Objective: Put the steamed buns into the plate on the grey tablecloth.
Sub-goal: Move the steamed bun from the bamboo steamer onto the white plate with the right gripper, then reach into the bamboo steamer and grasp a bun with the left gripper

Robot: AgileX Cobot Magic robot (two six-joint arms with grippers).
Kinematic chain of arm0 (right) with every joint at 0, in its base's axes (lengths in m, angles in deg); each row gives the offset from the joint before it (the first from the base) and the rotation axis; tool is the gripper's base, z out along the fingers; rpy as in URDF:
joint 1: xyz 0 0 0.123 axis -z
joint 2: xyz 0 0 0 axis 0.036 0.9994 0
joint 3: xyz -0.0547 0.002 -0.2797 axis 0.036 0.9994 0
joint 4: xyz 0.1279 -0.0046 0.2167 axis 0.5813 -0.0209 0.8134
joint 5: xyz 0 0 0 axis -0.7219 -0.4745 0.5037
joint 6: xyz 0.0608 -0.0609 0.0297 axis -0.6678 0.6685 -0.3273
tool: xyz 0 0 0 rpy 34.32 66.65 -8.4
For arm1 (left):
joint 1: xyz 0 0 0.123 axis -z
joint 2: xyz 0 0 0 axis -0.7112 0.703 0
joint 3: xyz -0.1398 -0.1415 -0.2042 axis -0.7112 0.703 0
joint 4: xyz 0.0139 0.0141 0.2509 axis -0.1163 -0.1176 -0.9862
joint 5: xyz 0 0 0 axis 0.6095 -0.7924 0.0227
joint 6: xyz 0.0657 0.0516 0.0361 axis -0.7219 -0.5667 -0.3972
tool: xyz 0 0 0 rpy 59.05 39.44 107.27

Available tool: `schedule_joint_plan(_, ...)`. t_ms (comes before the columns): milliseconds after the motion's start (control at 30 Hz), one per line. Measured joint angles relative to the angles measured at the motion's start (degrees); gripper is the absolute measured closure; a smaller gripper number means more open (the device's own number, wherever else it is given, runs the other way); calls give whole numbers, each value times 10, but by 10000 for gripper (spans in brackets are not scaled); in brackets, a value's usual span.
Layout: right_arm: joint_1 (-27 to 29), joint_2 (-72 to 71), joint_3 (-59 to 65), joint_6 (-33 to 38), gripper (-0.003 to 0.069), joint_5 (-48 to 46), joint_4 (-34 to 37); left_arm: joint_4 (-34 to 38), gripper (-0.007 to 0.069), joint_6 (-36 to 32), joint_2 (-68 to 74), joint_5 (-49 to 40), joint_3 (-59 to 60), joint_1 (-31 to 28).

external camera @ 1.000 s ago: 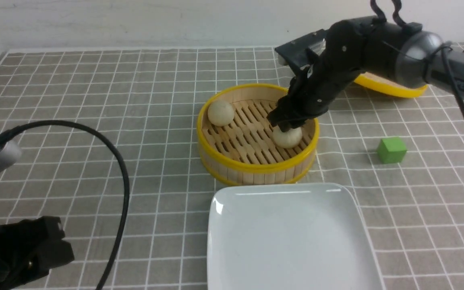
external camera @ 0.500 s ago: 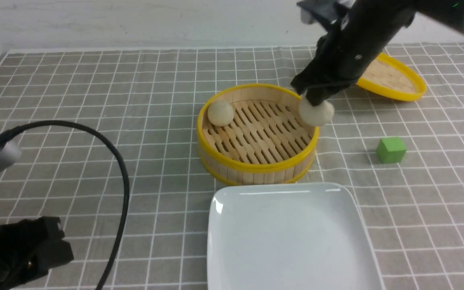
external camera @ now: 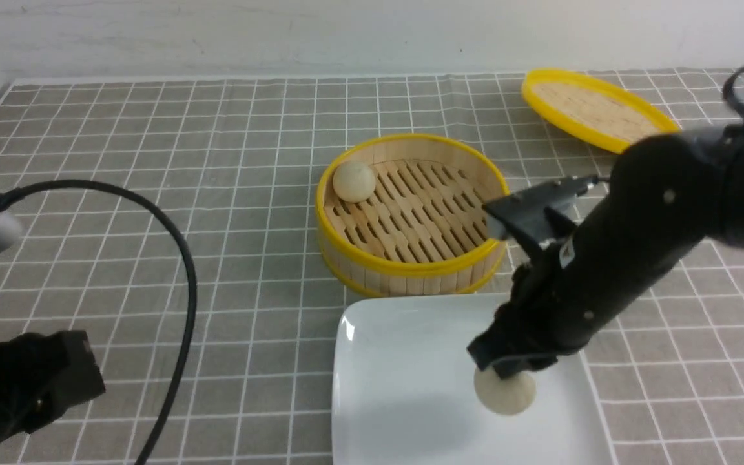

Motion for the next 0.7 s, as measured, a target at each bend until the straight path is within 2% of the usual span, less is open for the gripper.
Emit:
schedule_joint_plan(100, -2, 18, 27, 0, 436, 43, 2, 0, 319, 0, 1, 10, -1, 0)
schedule_joint_plan(233, -2, 13, 10, 0, 249, 23, 11, 0, 319, 0, 28, -23, -43, 0)
schedule_joint_plan(333, 4, -7, -20, 0, 202, -13, 4, 0, 319, 0, 59, -57, -92, 0)
schedule_joint_plan(433, 25, -56, -72, 0, 246, -71, -28, 0, 319, -8, 113, -88, -158, 0)
schedule_joint_plan(600, 92, -166, -88, 0, 594, -177, -74, 59, 319, -66, 228, -106, -261, 5)
schedule_joint_plan(633, 104, -181, -81, 0, 640, -192, -77, 72, 319, -76, 247, -109, -275, 12)
schedule_joint_plan(700, 127, -213, -54, 0, 671, -211, -78, 94, 318, -94, 302, -111, -320, 45)
